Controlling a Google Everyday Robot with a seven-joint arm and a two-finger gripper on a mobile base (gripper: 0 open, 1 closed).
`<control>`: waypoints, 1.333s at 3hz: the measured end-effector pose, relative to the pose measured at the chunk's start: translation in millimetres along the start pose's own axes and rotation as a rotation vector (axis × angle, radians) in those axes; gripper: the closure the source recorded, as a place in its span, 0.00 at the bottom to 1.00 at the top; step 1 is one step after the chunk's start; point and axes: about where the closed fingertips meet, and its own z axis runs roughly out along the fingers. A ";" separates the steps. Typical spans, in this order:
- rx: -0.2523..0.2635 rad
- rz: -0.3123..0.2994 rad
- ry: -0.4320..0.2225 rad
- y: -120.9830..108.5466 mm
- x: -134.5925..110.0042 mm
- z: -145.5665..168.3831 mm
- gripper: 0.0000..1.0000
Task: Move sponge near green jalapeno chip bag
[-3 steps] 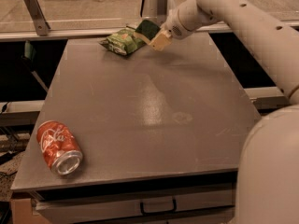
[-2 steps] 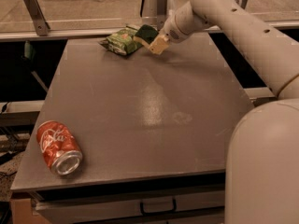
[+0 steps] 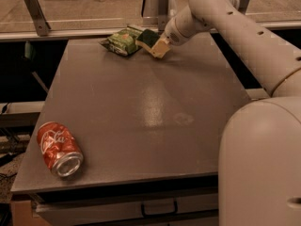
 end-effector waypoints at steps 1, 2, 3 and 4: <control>-0.004 0.001 0.002 -2.3 0.8 1.6 0.13; -0.009 -0.003 -0.013 -3.3 -3.2 -2.7 0.00; -0.017 -0.009 -0.066 -0.8 -15.5 -21.4 0.00; -0.021 -0.031 -0.177 5.1 -22.0 -70.2 0.00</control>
Offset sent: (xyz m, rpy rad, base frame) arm 0.0014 -0.0057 0.0192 0.0244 -0.0187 0.0186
